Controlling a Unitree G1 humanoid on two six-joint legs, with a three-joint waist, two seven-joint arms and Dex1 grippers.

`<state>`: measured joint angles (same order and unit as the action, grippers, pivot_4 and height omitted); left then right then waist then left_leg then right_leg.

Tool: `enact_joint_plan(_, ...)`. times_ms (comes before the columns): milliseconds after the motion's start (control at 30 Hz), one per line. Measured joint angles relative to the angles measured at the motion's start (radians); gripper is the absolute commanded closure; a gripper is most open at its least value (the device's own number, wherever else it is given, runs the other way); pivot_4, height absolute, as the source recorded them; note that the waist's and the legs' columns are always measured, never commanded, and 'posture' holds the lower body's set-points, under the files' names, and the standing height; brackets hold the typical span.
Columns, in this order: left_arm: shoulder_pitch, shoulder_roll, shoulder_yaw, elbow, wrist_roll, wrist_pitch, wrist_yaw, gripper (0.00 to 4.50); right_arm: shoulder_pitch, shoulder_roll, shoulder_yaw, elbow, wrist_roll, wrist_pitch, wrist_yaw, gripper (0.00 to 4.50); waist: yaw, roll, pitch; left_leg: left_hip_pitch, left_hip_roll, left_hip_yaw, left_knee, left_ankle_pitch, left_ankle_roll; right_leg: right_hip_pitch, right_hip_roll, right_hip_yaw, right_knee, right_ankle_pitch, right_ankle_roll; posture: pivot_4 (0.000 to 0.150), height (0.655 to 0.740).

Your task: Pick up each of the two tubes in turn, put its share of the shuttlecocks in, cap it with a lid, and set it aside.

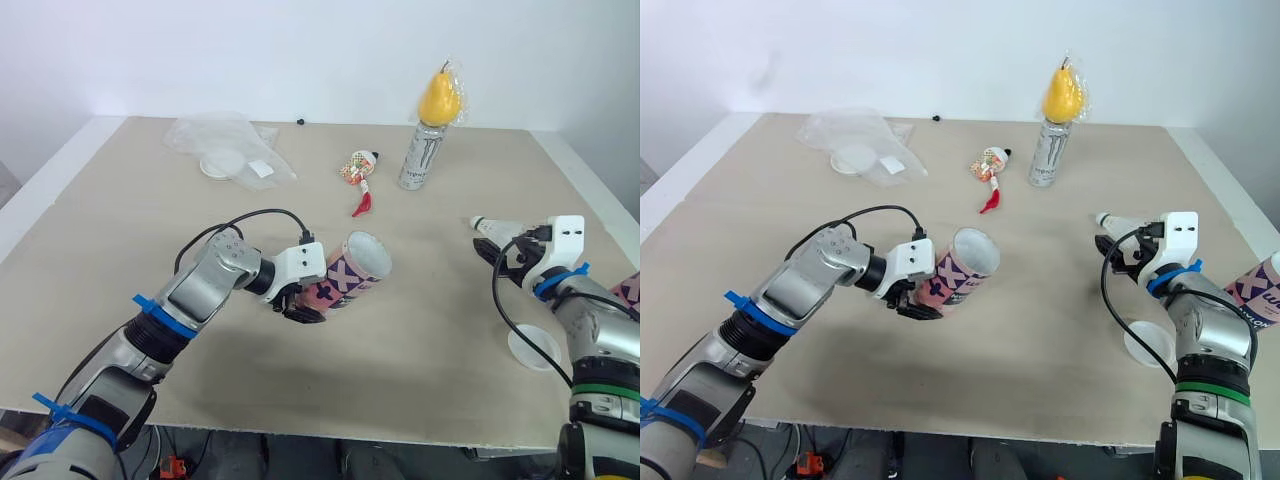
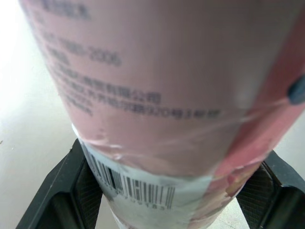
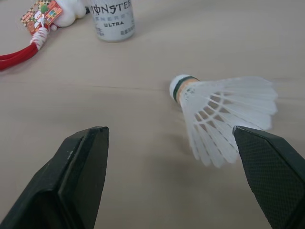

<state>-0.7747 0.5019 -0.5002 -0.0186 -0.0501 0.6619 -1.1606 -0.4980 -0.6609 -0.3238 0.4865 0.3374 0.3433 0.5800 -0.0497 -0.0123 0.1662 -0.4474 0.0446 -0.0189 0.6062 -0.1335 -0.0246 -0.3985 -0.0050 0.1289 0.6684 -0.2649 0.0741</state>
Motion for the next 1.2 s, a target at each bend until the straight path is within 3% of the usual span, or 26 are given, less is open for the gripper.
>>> enact_joint_plan(433,0.007,0.003,0.001,-0.014,-0.010,0.015,0.016,1.23,-0.124,0.000,0.052,0.166,-0.072,-0.041,0.002,0.07,-0.001,0.000,0.000,0.000,0.000,0.000,0.000,0.000,0.000,0.000,0.000,0.000,0.000,0.000,0.000,0.150,0.7400)
enact_joint_plan(1000,0.010,0.004,0.002,-0.016,-0.011,0.015,0.025,1.23,-0.229,0.029,0.059,0.243,-0.077,0.020,-0.026,0.07,-0.002,0.000,0.000,0.001,0.000,0.000,0.000,0.000,0.000,0.000,0.000,0.000,0.000,0.000,0.000,0.150,0.7400)
enact_joint_plan(1100,0.011,0.004,0.002,-0.016,-0.014,0.017,0.027,1.23,-0.238,0.034,0.059,0.258,-0.082,0.019,-0.043,0.86,-0.002,0.000,0.000,0.001,0.000,0.000,0.000,0.000,0.000,0.000,0.000,0.000,0.000,0.000,0.000,0.150,0.7400)
enact_joint_plan(1200,0.011,0.004,0.003,-0.016,-0.019,0.021,0.031,1.23,-0.243,0.037,0.059,0.275,-0.090,0.019,-0.063,2.18,-0.002,0.000,0.000,0.001,0.000,0.000,0.000,0.000,0.000,0.000,0.000,0.000,0.000,0.000,0.000,0.150,0.7400)
